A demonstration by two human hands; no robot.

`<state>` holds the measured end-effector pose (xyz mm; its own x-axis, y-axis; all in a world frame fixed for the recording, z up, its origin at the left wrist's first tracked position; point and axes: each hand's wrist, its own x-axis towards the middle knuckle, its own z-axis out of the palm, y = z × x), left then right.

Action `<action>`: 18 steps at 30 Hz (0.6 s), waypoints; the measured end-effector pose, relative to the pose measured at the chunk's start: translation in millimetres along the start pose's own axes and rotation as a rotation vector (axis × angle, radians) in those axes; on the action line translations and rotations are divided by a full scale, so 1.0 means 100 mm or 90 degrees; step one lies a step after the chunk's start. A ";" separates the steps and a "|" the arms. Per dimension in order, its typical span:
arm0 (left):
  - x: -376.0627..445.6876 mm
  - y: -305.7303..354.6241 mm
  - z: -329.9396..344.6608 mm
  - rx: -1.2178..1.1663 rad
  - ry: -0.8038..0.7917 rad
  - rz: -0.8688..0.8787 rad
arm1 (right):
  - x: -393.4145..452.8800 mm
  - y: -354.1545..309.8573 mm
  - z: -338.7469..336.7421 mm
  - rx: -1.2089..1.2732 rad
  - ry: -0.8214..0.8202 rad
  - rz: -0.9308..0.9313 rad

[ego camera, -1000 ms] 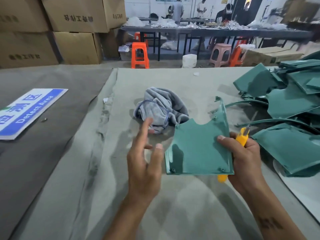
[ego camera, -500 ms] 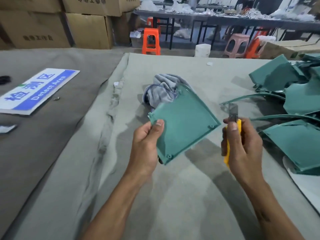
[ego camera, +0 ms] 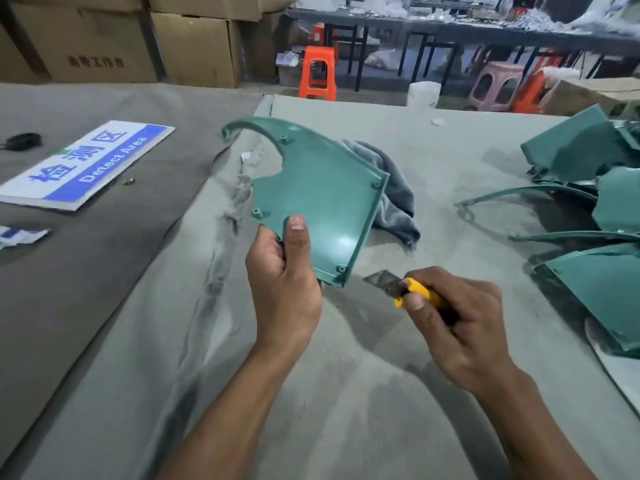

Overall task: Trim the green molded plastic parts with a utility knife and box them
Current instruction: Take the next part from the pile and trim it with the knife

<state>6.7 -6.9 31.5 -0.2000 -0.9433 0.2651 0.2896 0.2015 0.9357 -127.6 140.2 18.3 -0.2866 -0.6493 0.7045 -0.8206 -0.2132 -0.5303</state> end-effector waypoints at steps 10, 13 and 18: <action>0.00 -0.05 0.02 -0.069 -0.018 -0.050 | -0.01 0.03 0.12 -0.028 -0.080 0.053; 0.00 -0.03 0.03 -0.071 -0.023 -0.074 | -0.02 0.04 0.11 -0.034 -0.092 0.052; 0.01 -0.03 0.03 -0.099 -0.046 -0.113 | 0.03 0.08 0.13 -0.101 0.048 0.101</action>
<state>2.7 -7.5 29.7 -0.3255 -0.9377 0.1211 0.3830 -0.0136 0.9237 -128.7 127.7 10.0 -0.4493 -0.6085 0.6541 -0.8279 0.0085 -0.5608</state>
